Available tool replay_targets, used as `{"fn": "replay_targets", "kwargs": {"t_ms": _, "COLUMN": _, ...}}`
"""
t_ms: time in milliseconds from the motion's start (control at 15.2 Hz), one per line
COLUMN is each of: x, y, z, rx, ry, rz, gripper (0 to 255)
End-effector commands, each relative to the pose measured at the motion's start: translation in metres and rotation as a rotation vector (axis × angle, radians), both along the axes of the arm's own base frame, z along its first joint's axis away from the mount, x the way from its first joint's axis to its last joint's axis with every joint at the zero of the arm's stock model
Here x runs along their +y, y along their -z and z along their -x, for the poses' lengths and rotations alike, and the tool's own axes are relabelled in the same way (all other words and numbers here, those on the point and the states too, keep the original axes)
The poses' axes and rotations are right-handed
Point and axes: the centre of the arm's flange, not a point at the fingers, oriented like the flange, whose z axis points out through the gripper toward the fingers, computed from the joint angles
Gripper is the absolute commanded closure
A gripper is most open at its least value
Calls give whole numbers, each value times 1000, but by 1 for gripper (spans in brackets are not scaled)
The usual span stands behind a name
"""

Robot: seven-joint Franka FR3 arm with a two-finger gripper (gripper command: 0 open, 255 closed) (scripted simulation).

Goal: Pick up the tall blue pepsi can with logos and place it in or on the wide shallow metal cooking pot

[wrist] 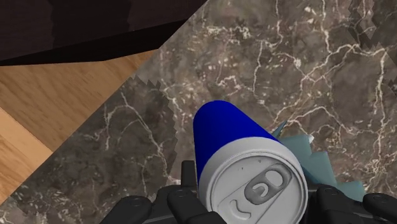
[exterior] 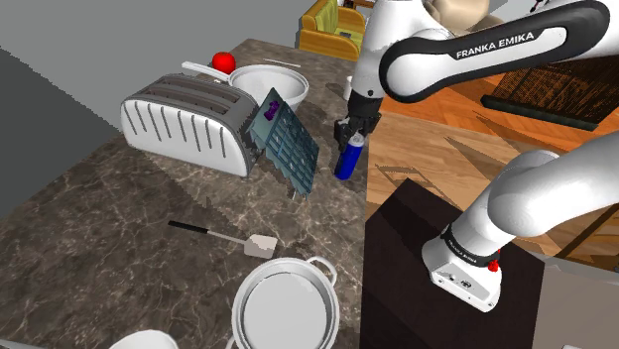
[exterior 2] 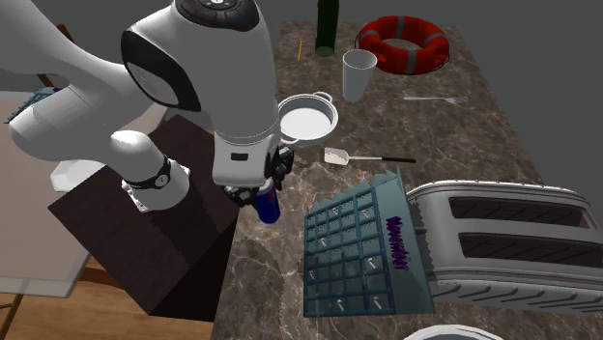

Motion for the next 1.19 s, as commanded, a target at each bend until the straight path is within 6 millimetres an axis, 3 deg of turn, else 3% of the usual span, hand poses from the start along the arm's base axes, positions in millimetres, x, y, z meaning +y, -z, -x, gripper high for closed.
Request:
{"fn": "replay_targets", "kwargs": {"t_ms": 0, "x": -1, "y": -11, "z": 0, "rx": 0, "ry": 0, "rz": 0, "gripper": 255}}
{"fn": "replay_targets", "kwargs": {"t_ms": 264, "x": -1, "y": -29, "z": 0, "rx": 0, "ry": 0, "rz": 0, "gripper": 255}}
{"fn": "replay_targets", "kwargs": {"t_ms": 1122, "x": 159, "y": -46, "z": 60, "rx": 0, "ry": 0, "rz": 0, "gripper": 255}}
